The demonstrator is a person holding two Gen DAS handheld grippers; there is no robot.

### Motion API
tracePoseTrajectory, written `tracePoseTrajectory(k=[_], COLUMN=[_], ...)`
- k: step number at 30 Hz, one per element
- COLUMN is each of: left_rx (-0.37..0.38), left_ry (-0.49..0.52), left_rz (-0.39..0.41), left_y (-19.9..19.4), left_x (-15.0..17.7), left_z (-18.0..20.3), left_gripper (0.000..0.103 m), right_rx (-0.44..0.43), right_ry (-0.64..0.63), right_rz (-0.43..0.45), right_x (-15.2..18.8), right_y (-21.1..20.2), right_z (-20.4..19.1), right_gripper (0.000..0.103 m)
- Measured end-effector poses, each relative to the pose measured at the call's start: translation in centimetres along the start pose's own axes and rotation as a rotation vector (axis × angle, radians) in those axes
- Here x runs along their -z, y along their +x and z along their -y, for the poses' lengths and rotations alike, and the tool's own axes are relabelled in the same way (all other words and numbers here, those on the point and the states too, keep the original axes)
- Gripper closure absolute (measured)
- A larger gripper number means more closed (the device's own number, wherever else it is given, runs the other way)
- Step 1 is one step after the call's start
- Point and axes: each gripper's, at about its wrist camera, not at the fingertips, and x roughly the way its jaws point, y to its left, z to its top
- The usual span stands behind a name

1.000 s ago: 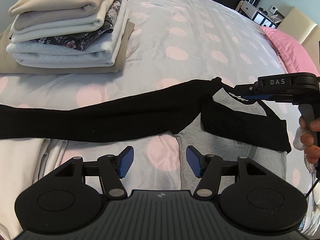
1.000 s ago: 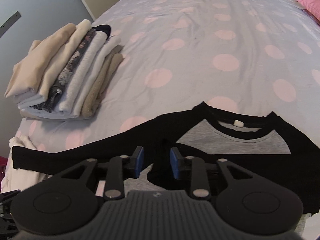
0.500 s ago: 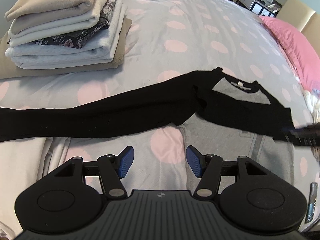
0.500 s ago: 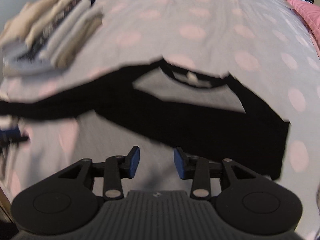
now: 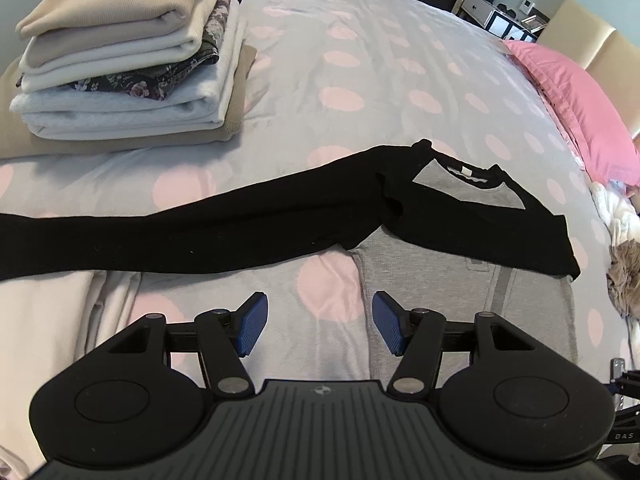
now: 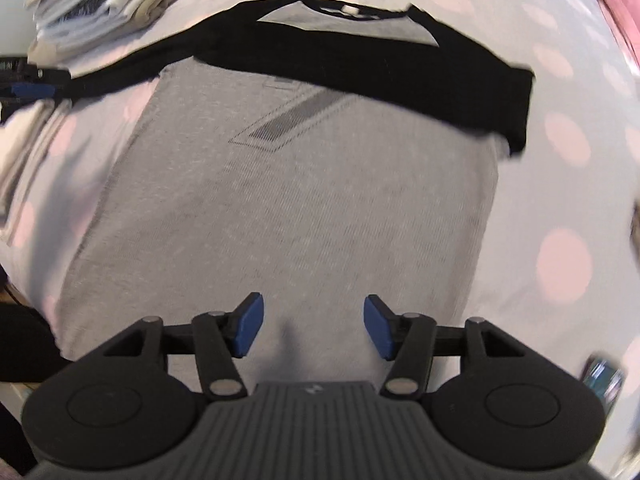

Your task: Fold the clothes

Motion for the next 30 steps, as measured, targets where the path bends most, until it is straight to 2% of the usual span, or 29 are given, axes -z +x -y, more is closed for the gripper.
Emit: tracePoseTrajectory(k=[3, 7, 15, 20, 24, 27, 30], left_rx=[-0.022, -0.040, -0.042, -0.093, -0.149, -0.216, -0.250], left_ry=[-0.013, -0.081, -0.232, -0.358, -0.442, -0.501, -0.545], left_rz=[0.008, 0.024, 0.119, 0.155, 0.218, 0.256, 0.256], left_y=[-0.4, -1.3, -5.3, -7.2, -8.5, -9.0, -8.3], left_x=[0.3, 0.6, 0.7, 0.1, 0.0, 0.2, 0.4], left_z=[-0.7, -2.8, -8.0, -12.0, -15.4, -18.1, -20.3], left_gripper=[0.047, 0.047, 0.046, 0.045, 0.045, 0.045, 0.045], right_rx=[-0.016, 0.025, -0.006, -0.032, -0.046, -0.049, -0.049], right_ry=[0.032, -0.011, -0.039, -0.054, -0.053, -0.042, -0.032], right_rz=[0.011, 0.029, 0.057, 0.074, 0.083, 0.083, 0.073], right_x=[0.7, 0.6, 0.2, -0.1, 0.0, 0.2, 0.3], right_y=[0.4, 1.0, 0.6, 0.3, 0.0, -0.1, 0.2], right_z=[-0.1, -0.8, -1.7, -2.3, -2.3, -2.0, -1.8], right_gripper=[0.044, 0.043, 0.036, 0.035, 0.034, 0.034, 0.033])
